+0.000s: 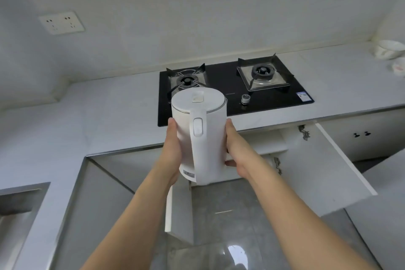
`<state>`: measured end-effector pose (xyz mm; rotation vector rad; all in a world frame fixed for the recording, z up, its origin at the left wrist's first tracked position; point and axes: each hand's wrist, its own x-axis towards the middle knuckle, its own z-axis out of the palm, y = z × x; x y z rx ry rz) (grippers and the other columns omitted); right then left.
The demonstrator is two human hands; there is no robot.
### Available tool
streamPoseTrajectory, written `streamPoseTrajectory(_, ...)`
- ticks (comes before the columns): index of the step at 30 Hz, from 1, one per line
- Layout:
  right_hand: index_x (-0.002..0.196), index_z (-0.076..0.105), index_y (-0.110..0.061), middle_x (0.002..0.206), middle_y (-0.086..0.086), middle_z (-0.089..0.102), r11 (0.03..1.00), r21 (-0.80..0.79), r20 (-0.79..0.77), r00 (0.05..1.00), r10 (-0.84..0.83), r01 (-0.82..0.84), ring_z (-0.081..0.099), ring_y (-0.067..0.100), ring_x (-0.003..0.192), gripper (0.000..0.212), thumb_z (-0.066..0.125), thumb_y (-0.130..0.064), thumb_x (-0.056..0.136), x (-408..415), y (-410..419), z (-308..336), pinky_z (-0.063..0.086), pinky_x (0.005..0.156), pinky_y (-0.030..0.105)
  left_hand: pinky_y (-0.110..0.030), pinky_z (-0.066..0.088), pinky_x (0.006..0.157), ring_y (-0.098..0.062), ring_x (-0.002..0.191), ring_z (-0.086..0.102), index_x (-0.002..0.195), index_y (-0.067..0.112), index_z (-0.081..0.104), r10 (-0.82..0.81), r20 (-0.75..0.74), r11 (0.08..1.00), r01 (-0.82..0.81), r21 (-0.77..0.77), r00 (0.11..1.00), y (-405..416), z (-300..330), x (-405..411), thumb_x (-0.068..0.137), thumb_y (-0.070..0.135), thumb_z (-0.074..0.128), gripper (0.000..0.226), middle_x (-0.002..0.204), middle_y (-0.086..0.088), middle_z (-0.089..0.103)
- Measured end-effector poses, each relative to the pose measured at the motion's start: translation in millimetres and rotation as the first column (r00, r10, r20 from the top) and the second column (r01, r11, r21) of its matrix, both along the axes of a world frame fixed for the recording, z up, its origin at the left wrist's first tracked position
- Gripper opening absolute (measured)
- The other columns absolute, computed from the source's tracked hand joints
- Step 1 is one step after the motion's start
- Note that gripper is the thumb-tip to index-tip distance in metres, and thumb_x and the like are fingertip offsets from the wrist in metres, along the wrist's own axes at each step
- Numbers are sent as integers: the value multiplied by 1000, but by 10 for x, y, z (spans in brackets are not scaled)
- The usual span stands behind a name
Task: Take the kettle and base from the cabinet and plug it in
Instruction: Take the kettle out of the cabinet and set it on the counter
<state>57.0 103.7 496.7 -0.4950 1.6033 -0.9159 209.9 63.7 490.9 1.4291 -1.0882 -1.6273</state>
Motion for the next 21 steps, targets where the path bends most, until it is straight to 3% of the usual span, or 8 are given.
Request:
streamPoseTrajectory(3, 143, 40, -29, 148, -5, 43, 999, -16, -22, 999, 49, -49, 45, 19, 129, 85, 25, -81, 77, 217, -278, 5, 38, 107, 42, -43, 41, 103, -4, 103, 56, 114, 20, 65, 12, -89, 999, -14, -29, 996, -165, 58, 240, 92, 69, 20, 70, 108, 2, 68)
streamPoseTrajectory(5, 142, 41, -30, 150, -5, 39, 996, -12, -47, 995, 84, -85, 42, 22, 132, 84, 24, -80, 77, 372, -524, 26, 36, 109, 46, -54, 33, 107, -2, 97, 48, 103, 14, 62, 60, -127, 997, -64, -32, 990, -276, 91, 368, 96, 63, 20, 65, 108, 5, 63)
streamPoseTrajectory(8, 138, 44, -26, 144, -1, 45, 988, -74, -59, 989, 133, -137, 44, 22, 126, 65, 22, -62, 89, 765, -1029, 101, 35, 107, 48, -46, 51, 87, -8, 101, 56, 104, 17, 67, 150, -135, 987, -157, -45, 979, -604, 113, 742, 97, 58, 19, 63, 99, -3, 74)
streamPoseTrajectory(10, 126, 46, -21, 121, -2, 57, 985, -101, -23, 990, 141, -143, 53, 14, 100, 46, 23, -47, 95, 1108, -1312, 147, 40, 93, 42, -49, 52, 80, -18, 100, 57, 89, 18, 67, 188, -128, 981, -193, -24, 974, -860, 138, 1079, 96, 56, 19, 62, 92, -11, 72)
streamPoseTrajectory(13, 105, 51, -28, 92, -12, 55, 980, -91, 34, 983, 180, -177, 50, 7, 84, 31, 23, -40, 97, 1606, -1775, 108, 42, 82, 38, -68, 22, 98, -34, 103, 28, 95, 3, 50, 248, -179, 968, -248, 27, 952, -1378, 59, 1592, 95, 57, 20, 62, 100, -5, 45)
streamPoseTrajectory(16, 95, 52, -32, 89, -14, 54, 977, -54, 46, 977, 210, -207, 49, 7, 82, 35, 19, -43, 98, 2152, -2360, 17, 44, 88, 41, -62, 22, 104, -31, 104, 38, 110, 5, 49, 296, -198, 955, -285, 81, 935, -1984, -142, 2089, 91, 61, 28, 63, 102, -4, 52)
streamPoseTrajectory(19, 121, 49, -36, 104, -12, 55, 972, -7, 28, 971, 236, -236, 49, 13, 91, 47, 13, -54, 97, 2557, -2854, -51, 40, 90, 41, -55, 40, 102, -38, 111, 52, 116, 11, 62, 335, -174, 941, -320, 110, 926, -2397, -246, 2432, 87, 65, 33, 67, 106, -16, 64)
streamPoseTrajectory(21, 132, 46, -36, 122, -9, 53, 960, 42, 8, 961, 276, -276, 48, 15, 101, 59, 12, -63, 93, 2937, -3342, -127, 42, 87, 40, -44, 49, 91, -31, 110, 63, 112, 24, 70, 345, -186, 937, -325, 130, 920, -2785, -345, 2765, 85, 68, 31, 65, 107, -8, 74)
